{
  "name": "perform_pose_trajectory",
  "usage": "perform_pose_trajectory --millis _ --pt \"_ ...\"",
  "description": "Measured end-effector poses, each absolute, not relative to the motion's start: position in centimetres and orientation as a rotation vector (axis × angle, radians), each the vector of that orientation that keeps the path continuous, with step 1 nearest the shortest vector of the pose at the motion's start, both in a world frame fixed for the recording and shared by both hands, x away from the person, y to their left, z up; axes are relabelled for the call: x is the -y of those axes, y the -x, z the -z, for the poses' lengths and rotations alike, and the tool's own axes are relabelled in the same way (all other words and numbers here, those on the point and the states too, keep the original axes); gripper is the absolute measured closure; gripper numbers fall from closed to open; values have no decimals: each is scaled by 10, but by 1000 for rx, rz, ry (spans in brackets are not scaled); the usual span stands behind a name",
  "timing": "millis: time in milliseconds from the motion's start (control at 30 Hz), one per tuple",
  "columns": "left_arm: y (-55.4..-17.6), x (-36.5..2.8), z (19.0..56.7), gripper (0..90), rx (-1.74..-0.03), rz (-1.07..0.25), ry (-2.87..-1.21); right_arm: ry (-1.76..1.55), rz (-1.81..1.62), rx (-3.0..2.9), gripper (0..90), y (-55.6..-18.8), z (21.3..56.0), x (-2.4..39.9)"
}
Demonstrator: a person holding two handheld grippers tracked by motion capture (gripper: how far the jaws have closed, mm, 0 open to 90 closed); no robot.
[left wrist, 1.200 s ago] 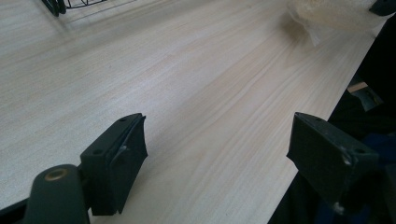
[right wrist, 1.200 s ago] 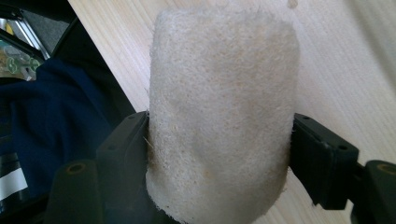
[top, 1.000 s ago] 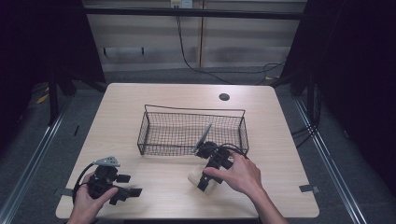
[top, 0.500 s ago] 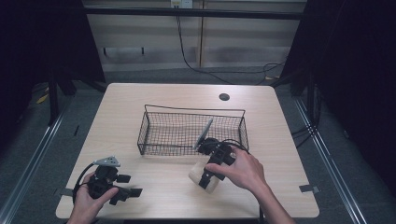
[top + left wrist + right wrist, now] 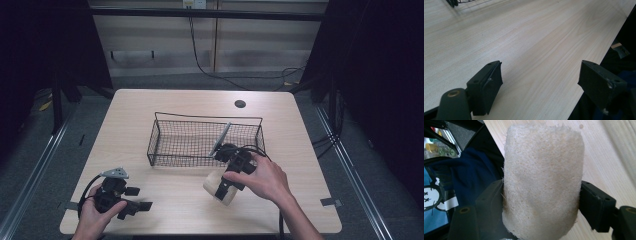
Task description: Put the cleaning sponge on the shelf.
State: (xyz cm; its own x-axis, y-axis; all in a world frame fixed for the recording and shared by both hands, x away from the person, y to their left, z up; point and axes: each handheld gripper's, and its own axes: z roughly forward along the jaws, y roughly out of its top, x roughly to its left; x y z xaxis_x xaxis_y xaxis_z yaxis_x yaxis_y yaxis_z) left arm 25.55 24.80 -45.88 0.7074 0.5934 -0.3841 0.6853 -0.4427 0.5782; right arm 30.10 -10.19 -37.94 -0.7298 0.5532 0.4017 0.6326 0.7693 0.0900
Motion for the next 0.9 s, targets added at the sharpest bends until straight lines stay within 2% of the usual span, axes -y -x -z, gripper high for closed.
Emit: perform_pose_trajectory --millis 900 --pt "-256 -249 459 187 -969 157 -2170 936 354 2634 255 -321 354 109"
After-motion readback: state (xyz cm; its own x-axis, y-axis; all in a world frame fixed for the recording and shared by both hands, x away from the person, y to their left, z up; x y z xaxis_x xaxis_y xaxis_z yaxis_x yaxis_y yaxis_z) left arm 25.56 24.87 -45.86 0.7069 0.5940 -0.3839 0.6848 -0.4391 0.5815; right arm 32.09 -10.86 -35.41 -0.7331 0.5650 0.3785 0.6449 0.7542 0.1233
